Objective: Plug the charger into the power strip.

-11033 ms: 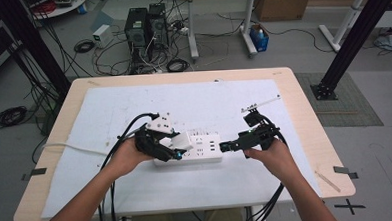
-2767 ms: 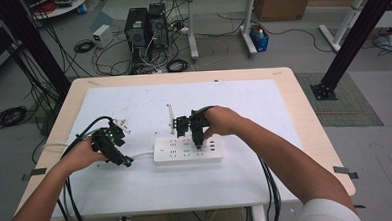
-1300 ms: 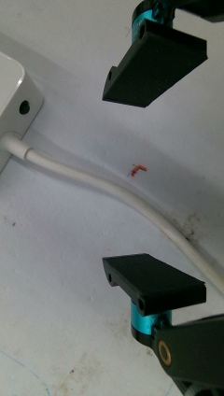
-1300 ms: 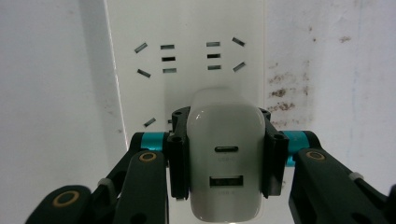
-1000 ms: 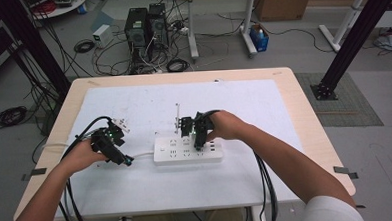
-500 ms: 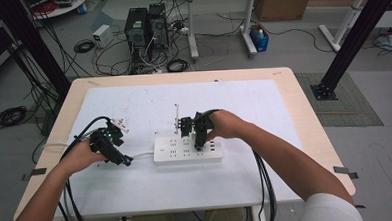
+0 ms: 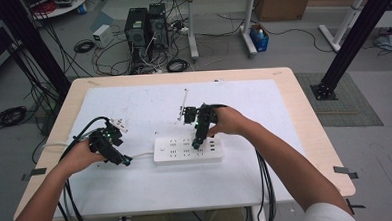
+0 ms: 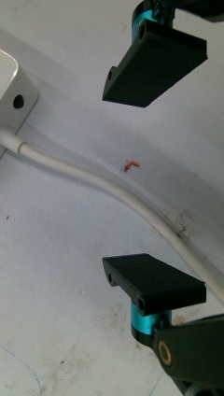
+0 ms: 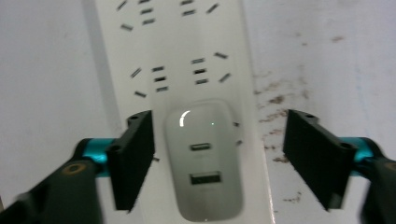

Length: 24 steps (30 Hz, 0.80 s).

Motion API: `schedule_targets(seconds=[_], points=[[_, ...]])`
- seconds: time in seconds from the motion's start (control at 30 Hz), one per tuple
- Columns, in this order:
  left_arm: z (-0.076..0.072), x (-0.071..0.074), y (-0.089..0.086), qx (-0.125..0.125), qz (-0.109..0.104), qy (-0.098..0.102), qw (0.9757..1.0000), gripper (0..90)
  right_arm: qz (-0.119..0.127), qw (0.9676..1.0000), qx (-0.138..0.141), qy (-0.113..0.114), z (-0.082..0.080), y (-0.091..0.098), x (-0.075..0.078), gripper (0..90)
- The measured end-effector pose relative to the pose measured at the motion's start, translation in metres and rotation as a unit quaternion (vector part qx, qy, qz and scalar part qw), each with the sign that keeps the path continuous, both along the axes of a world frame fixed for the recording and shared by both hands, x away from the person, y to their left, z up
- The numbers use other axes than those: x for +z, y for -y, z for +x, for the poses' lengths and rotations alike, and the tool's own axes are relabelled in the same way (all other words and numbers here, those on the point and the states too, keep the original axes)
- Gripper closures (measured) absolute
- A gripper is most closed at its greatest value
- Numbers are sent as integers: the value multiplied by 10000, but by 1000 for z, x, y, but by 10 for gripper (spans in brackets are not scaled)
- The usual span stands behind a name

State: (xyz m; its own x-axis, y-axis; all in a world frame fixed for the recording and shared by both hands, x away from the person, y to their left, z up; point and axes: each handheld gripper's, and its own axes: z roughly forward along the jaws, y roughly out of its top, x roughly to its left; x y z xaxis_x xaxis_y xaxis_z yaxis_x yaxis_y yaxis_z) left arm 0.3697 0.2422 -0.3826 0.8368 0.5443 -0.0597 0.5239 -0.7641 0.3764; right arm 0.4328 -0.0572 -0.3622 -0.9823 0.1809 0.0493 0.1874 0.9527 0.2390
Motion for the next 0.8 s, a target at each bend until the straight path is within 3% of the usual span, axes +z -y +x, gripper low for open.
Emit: schedule_targets(seconds=[0.1, 0.2, 0.27, 0.37, 0.43, 0.57, 0.6, 0.7, 0.8], points=[[0, 1, -1, 47, -48, 46, 10000, 176, 216, 9995, -211, 75, 4, 5, 4, 210], [-1, 1, -2, 64, -55, 63, 9999, 176, 338, 9983, -465, -61, 8, 6, 7, 206], [-2, 2, -2, 101, -109, 63, 9999, 176, 555, 9960, -650, -247, 11, 6, 9, 206], [-3, 2, -3, 128, -129, 73, 9998, 176, 784, 9915, -1001, -276, 13, 4, 17, 154], [-4, 2, -3, 135, -142, 72, 9998, 176, 878, 9902, -1020, -380, 13, 3, 21, 125], [-5, 2, -2, 144, -178, 115, 9997, 176, 878, 9888, -1206, -21, 12, 6, 27, 113], [-5, 3, -2, 139, -161, 96, 9997, 176, 858, 9888, -1221, 51, 11, 7, 29, 4], [-5, 3, -1, 120, -155, 109, 9997, 176, 956, 9860, -1332, 289, 11, 12, 35, 7], [-6, 4, 0, 126, -166, 124, 9997, 176, 1012, 9842, -1414, 330, 12, 18, 40, 7]])
